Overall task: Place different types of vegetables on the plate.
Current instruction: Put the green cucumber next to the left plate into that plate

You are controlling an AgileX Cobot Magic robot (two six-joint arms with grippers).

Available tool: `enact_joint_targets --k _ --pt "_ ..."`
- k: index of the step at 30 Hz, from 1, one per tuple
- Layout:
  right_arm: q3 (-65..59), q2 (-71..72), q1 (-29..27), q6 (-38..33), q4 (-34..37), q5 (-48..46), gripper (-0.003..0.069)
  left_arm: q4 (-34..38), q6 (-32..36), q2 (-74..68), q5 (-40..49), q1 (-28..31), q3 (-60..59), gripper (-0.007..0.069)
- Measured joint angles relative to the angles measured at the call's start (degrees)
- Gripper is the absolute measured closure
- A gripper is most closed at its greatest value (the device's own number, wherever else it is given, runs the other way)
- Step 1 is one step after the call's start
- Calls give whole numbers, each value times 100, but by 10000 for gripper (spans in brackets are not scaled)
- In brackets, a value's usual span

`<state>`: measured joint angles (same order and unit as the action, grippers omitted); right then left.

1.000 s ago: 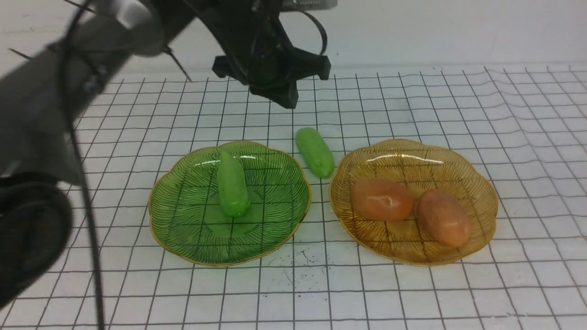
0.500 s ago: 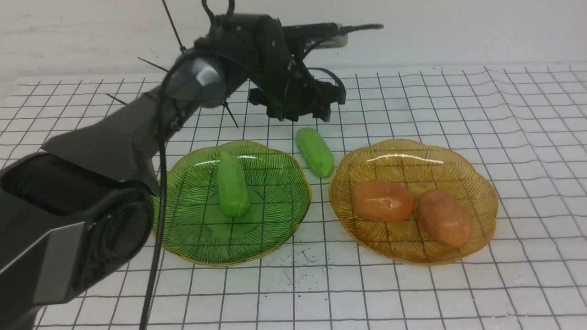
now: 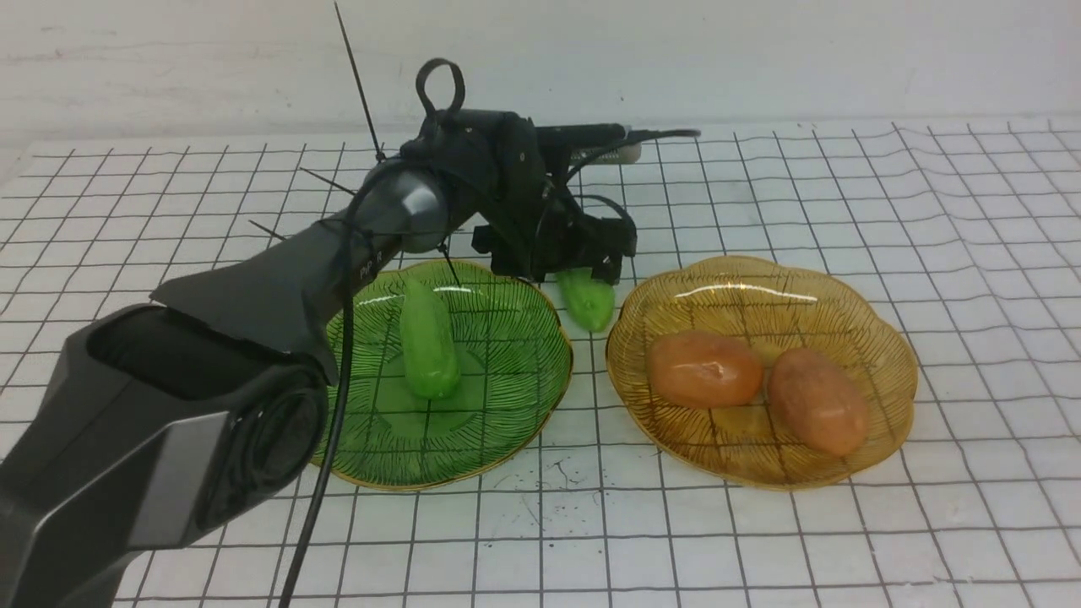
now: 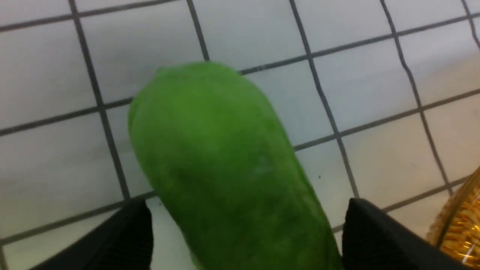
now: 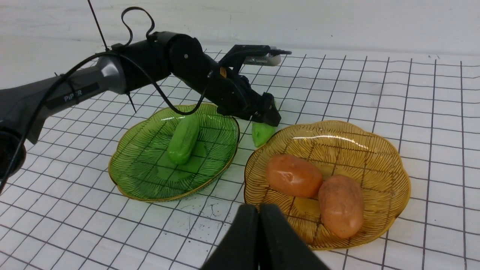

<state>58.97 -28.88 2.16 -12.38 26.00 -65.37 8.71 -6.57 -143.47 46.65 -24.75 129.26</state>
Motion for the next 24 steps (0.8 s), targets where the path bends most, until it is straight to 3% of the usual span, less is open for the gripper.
enact_joint_targets --k 5,10,14,19,24 --pt "0 0 0 0 0 12 673 207 432 -5 1 0 3 242" --pt "0 0 0 0 6 48 673 706 825 14 297 0 318 232" --pt "0 0 0 0 111 65 673 681 885 220 623 0 640 232" --pt "0 0 0 0 205 92 673 158 1030 962 2096 22 925 232" --pt "0 0 0 0 332 97 673 -330 998 1551 2419 109 747 232"
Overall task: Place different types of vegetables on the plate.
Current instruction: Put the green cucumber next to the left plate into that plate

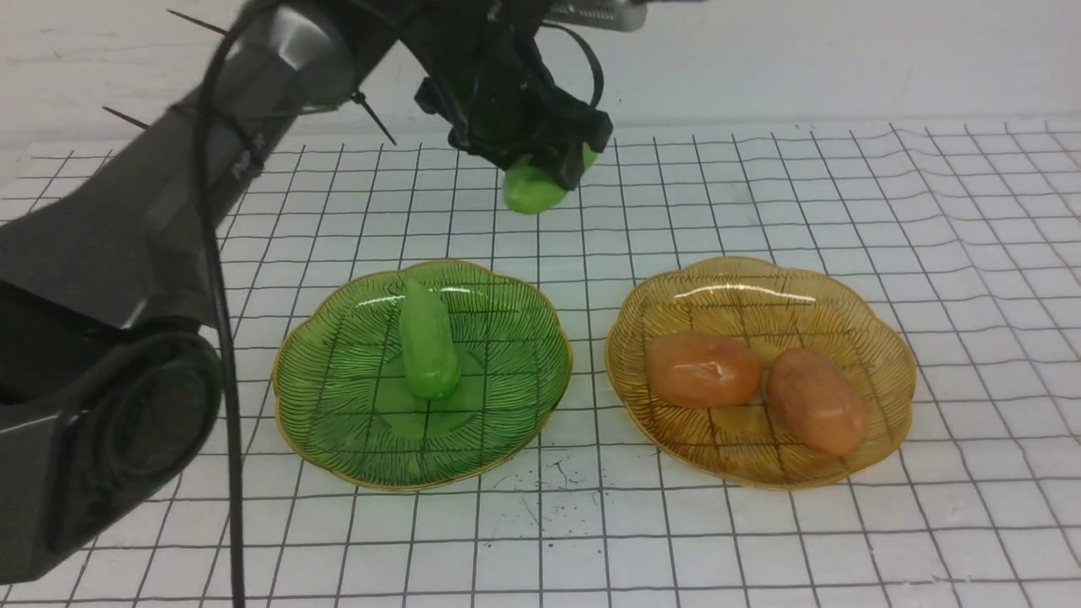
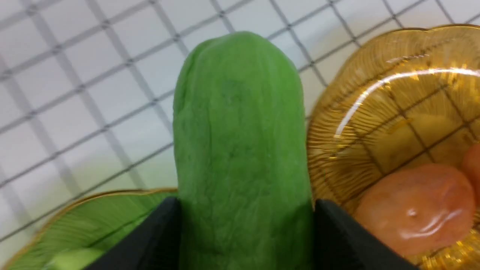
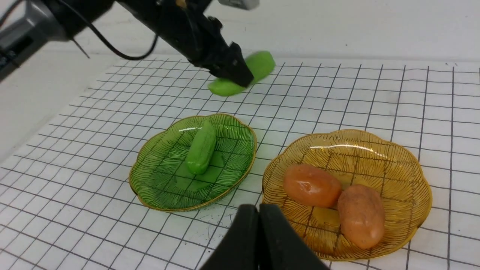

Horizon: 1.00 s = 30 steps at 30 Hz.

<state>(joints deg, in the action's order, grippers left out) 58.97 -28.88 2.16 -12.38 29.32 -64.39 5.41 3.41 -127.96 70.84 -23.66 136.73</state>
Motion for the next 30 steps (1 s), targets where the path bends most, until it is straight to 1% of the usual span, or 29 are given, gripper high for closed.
enact_joint_targets --k 2,5,7,8,9,12,20,24,27,30 --pt "0 0 0 0 152 0 673 -54 -129 164 8 32 -227 232" --pt "0 0 0 0 257 0 674 -67 -396 537 8 69 -1062 232" --pt "0 0 0 0 279 -7 673 -78 -429 778 11 69 -1736 232" --pt "0 0 0 0 287 -20 673 -78 -429 862 13 69 -1887 232" --pt "0 0 0 0 316 -65 673 -67 -429 1046 13 69 -2506 232" --pt "0 0 0 0 436 -80 673 -42 -429 1135 20 69 -3145 232" --pt "0 0 0 0 553 -95 673 -42 -435 676 -35 69 -3323 232" --pt "0 18 0 -51 567 -308 673 -42 -435 618 -47 69 -3323 225" --pt "0 254 0 -322 329 -356 673 -59 -430 612 -47 69 -3305 145" --pt "0 585 0 -358 -53 -168 673 -86 -430 612 -51 69 -3306 102"
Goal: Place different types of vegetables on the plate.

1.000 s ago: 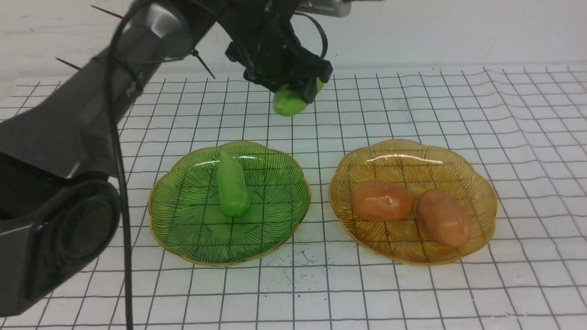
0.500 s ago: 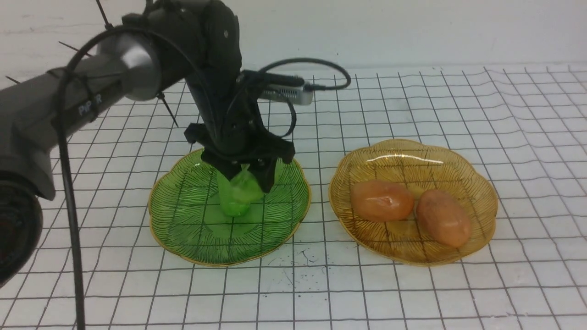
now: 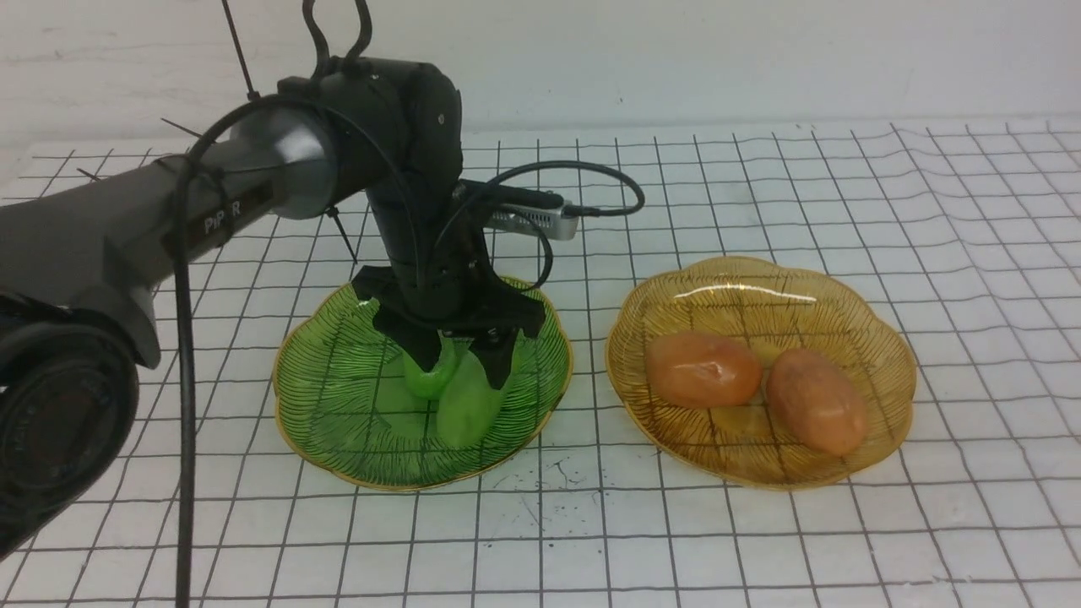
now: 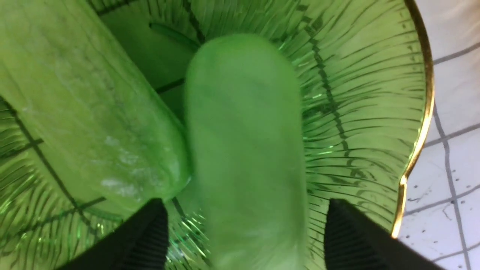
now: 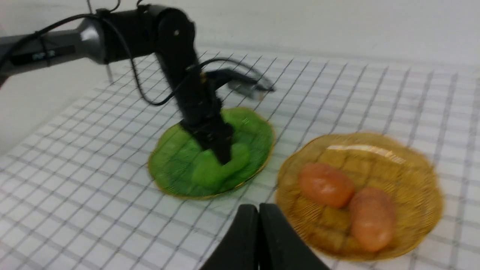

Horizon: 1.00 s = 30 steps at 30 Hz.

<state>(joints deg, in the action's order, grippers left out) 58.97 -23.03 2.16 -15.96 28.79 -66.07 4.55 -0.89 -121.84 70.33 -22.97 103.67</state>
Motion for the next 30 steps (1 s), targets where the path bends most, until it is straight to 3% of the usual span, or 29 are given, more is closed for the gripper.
enact_joint_targets --k 3,5,8,12,14,20,30 --pt "-22 365 0 65 -540 247 673 43 0 0 0 0 0 90" --pt "-239 846 0 335 -1249 669 673 109 5 7 0 0 0 131" --pt "-598 1293 0 777 -1846 1191 673 104 30 82 0 -5 0 244" --pt "-1576 2035 0 1450 -2432 2146 673 -23 277 576 0 -5 -30 546" --pt "-2006 2272 0 1552 -2438 2546 673 -70 378 909 0 -5 -105 601" --pt "-3081 2403 0 1596 -2493 4462 673 -134 458 2537 14 -5 -682 632" --pt "-3442 2403 0 1596 -2445 4884 673 -455 458 5413 104 -5 -2540 632"
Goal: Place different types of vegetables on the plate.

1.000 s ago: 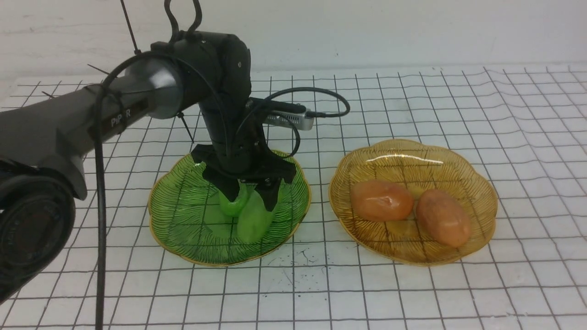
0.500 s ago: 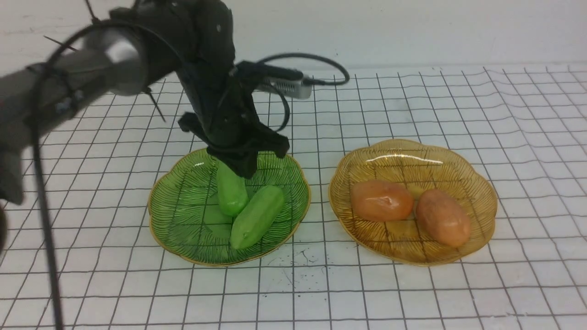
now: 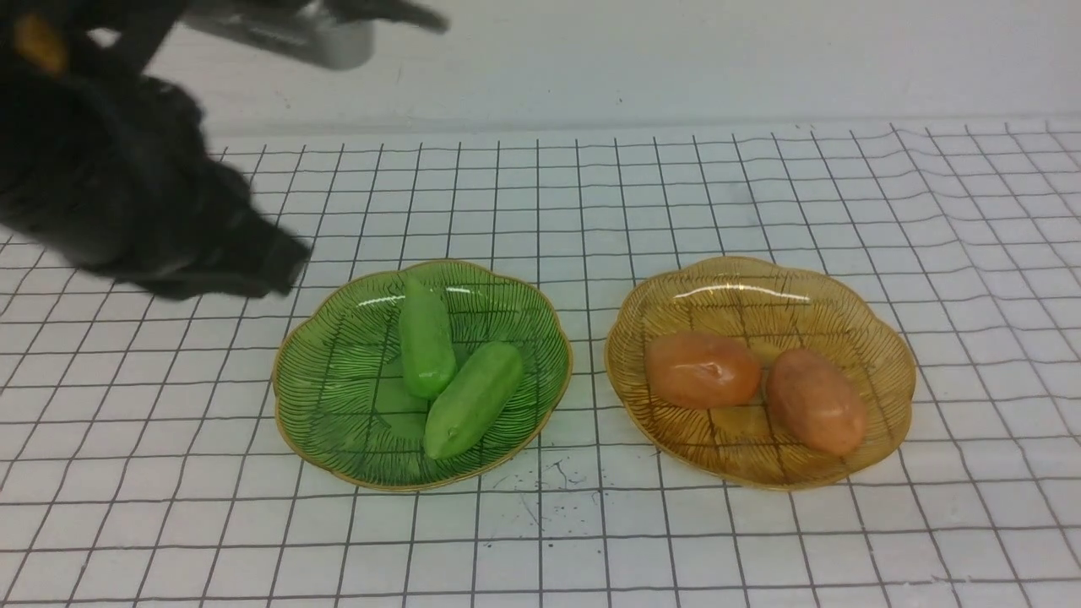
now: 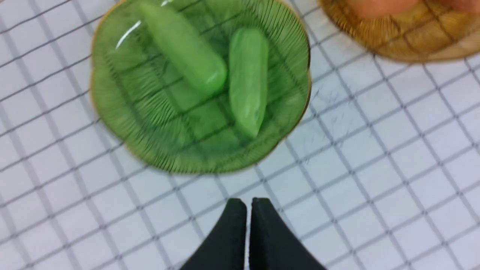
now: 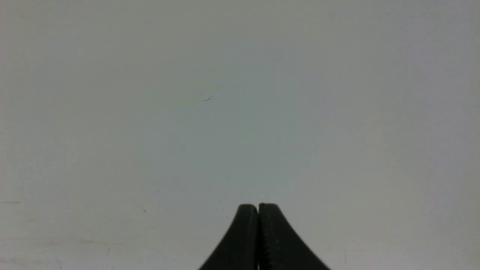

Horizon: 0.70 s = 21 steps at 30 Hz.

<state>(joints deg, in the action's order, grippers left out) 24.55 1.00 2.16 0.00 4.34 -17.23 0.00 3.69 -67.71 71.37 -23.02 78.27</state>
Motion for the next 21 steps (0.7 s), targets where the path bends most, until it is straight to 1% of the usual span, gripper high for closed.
enact_joint_targets --k 3,4,6,7,10,12,13,15,16,18,21 --pt "0 0 0 0 0 6 673 -111 0 1118 -31 0 -634 632" --pt "0 0 0 0 0 6 673 -136 0 1666 -206 0 -883 632" --pt "0 0 0 0 -5 6 673 -135 -33 2139 -430 0 -1144 632" --pt "0 0 0 0 -5 6 673 -135 -126 2857 -834 0 -1568 632" --pt "0 0 0 0 -5 6 673 -101 -230 3867 -1522 0 -2215 632" --pt "0 0 0 0 -5 6 673 0 -253 4379 -1904 0 -2549 632" --pt "0 0 0 0 -5 6 673 179 -253 4994 -2372 0 -2952 632" --pt "0 0 0 0 -5 6 673 270 -253 5304 -2610 0 -3160 632" --pt "0 0 0 0 -5 6 673 373 -253 5744 -2915 0 -3470 632" --pt "0 0 0 0 -5 6 673 500 -253 6207 -3115 0 -3805 632" --pt "0 0 0 0 -5 6 673 876 -328 6684 -3024 0 -4102 632"
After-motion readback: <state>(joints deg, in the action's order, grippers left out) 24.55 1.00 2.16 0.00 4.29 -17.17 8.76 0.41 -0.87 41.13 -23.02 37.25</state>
